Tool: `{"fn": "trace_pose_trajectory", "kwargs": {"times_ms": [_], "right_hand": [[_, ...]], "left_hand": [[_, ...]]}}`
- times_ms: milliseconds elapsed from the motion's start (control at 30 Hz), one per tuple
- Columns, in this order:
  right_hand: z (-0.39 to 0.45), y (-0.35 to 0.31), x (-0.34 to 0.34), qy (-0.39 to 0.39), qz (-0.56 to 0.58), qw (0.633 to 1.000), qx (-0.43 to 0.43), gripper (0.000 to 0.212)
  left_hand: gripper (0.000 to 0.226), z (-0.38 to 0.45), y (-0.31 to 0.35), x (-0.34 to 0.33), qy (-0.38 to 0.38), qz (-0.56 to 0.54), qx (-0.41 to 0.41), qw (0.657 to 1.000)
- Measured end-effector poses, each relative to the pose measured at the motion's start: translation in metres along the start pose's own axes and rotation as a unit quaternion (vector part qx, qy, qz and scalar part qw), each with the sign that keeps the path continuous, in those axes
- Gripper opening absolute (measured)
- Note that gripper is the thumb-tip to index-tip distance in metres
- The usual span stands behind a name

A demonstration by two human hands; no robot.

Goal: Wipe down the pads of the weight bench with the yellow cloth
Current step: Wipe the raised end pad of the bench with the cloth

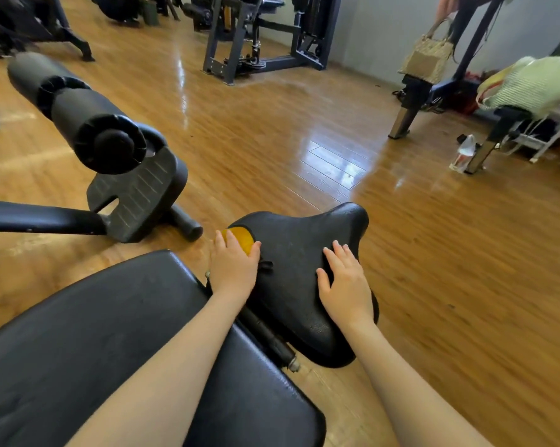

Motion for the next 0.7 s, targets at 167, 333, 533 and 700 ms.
{"fn": "trace_pose_trajectory", "kwargs": {"times_ms": [167, 333, 533, 700], "right_hand": [[-0.005, 0.007, 0.000, 0.000, -0.022, 1.000, 0.001, 0.046], [-0.001, 0.007, 0.000, 0.012, -0.008, 1.000, 0.003, 0.046], [-0.006, 0.006, 0.001, 0.018, 0.004, 1.000, -0.002, 0.044], [-0.004, 0.007, 0.002, 0.016, -0.002, 1.000, -0.003, 0.045]], "left_hand": [[0.055, 0.031, 0.007, 0.001, -0.001, 0.011, 0.050, 0.999], [0.052, 0.052, 0.016, 0.006, -0.082, 0.022, 0.028, 0.996], [0.085, 0.052, -0.006, -0.006, -0.196, 0.013, -0.038, 0.980], [0.023, 0.057, -0.002, 0.005, -0.094, -0.053, -0.035, 0.994]]}}
Point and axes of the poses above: each hand's wrist, its own z-axis towards the middle knuckle, its own x-axis out of the back of the hand, y = z × x, the point moved 8 cm from there along z, towards the middle knuckle, and after that the axes turned 15 degrees about x, right-handed, at the moved point
